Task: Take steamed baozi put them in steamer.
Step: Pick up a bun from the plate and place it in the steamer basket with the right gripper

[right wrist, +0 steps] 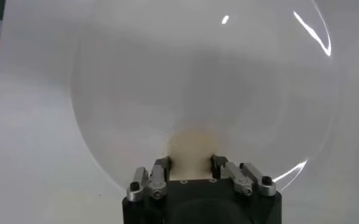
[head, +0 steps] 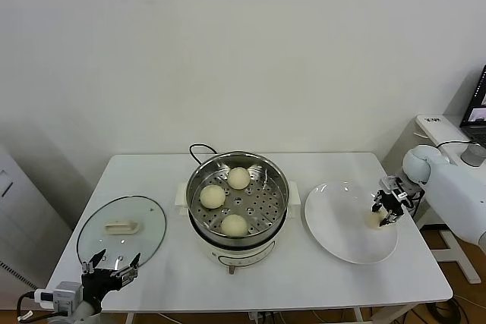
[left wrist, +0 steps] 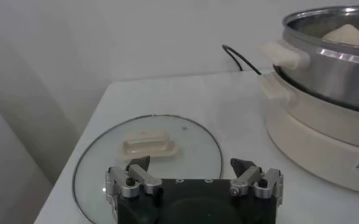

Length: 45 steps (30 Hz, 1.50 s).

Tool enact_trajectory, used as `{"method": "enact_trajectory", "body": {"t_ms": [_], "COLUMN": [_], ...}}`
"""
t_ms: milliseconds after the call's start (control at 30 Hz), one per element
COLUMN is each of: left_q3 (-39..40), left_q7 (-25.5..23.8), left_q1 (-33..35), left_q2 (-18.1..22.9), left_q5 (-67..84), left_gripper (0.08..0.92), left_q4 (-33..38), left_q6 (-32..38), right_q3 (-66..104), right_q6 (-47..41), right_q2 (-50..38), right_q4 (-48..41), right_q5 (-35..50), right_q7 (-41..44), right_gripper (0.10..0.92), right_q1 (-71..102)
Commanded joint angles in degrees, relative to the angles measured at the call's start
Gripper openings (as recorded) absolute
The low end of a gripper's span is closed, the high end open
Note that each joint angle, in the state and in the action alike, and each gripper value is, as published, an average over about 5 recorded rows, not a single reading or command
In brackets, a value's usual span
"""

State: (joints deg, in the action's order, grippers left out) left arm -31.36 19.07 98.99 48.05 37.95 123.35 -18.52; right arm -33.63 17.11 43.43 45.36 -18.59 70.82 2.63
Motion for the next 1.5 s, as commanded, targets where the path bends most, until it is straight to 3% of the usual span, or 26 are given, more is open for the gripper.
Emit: {"method": "enact_trajectory", "body": {"t_ms": [33,233,567,1167,1500], "left_q3": [-0.2,-0.4,-0.4,0.5,0.6], "left_q7": [0.2,0.5,0.6,0.6,0.6], "left_q1": [-0.2,-0.2,0.2,-0.6,-0.6], "left_q2": [0.0,0.3,0.6,0.5,0.6], "left_q5": [-0.1,-0.3,-0.9,-1.0,-1.0], "left_gripper": [0.823,0.823,0.823,0.823,0.823], "left_q4": [0.1,0.3,0.7,0.9,0.7], "left_q6": [-0.3,-0.7,-0.8,-1.0,-0.8], "right_q3": [-7.2,-24.3,-48.1,-55.8,-55.8], "right_q6": [-3.2,-10.4,-25.5,-41.9,-44.5], "right_q2": [-3.6,-6.0,-1.1,10.1,12.2], "right_q4": [5.7,13.9,25.1,34.9,37.8], "right_q5": [9.0,25.5,48.3,67.6,69.8], "right_q7": [1.4,1.0,-3.6,-17.8,-22.1], "right_gripper": [0.39,0.39,0.39,0.39,0.39], "right_q1": [-6.6,-21.0,-46.6,-55.0,-50.5]}}
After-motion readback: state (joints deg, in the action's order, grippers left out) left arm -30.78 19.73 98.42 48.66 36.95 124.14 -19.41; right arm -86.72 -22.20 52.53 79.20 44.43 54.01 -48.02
